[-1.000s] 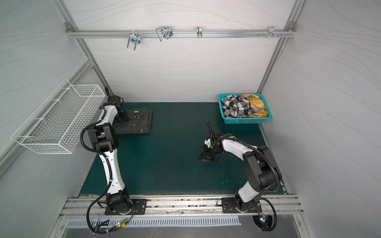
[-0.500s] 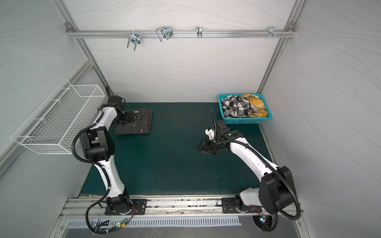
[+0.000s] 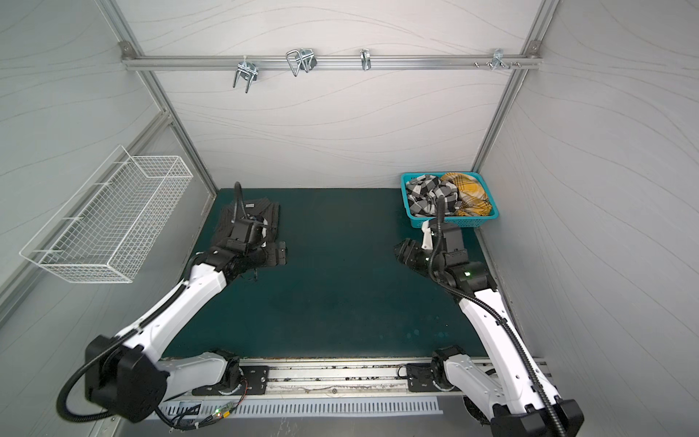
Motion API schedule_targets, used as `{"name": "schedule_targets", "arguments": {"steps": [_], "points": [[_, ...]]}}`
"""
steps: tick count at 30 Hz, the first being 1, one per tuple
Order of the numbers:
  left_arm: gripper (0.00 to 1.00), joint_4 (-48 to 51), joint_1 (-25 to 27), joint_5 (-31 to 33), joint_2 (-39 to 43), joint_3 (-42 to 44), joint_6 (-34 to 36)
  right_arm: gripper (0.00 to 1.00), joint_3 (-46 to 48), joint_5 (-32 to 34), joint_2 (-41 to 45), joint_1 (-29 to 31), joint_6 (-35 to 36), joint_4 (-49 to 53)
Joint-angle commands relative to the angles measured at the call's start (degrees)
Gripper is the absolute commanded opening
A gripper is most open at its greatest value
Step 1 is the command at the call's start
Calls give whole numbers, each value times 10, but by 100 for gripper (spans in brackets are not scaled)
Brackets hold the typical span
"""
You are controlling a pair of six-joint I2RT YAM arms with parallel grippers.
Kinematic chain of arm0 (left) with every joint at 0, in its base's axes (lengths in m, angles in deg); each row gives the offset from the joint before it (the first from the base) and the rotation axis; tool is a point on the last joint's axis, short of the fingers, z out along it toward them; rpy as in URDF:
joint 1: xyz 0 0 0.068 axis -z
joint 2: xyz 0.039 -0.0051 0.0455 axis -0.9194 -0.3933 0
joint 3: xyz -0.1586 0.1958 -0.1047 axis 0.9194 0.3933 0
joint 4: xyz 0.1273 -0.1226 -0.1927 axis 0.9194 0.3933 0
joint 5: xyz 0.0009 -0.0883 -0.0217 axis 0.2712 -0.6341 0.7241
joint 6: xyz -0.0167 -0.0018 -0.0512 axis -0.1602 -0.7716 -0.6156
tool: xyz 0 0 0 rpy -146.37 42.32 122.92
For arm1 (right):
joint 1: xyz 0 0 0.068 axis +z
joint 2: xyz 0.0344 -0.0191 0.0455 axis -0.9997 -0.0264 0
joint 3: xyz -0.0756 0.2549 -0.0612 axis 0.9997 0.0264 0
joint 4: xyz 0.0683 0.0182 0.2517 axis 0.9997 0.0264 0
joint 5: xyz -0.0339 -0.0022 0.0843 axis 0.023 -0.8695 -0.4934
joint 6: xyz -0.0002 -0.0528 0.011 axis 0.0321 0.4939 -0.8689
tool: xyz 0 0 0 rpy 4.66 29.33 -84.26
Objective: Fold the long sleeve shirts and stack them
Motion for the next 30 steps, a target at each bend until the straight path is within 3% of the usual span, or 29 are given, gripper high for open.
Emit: {"name": "schedule_targets", "arguments": {"steps": [1,3,5,8,11,15,18,20,23,24,26,28,30], "points": [[99,-135,-4,52,85,56,6,75,45,164,31,-8,-91,-39],[99,-232,-5,137,117,135,18,98,88,235,50,-9,-92,-71],[99,-339,-5,213,114,222,47,99,131,305,63,-10,-71,-104],[99,-430,-10,252,71,279,91,99,176,431,49,-10,-61,-115],[100,-356,-55,239,15,224,49,99,213,521,-4,-11,-2,-159],[99,-420,-77,238,-44,221,117,99,244,549,-82,-17,130,-287],[100,-446,-111,205,-77,248,85,99,276,515,-129,-29,228,-442],[100,-489,-117,189,-96,260,94,99,310,423,-176,-63,258,-573],[100,-595,-118,128,-123,269,150,99,326,341,-255,-84,310,-710],[100,-617,-120,114,-133,269,161,99,316,304,-265,-84,333,-715],[100,-643,-130,86,-157,260,171,99,325,240,-315,-89,387,-808],[100,-647,-144,53,-178,246,173,99,333,180,-388,-112,389,-886],[100,-743,-157,31,-226,271,173,99,315,153,-366,-122,377,-814]]}}
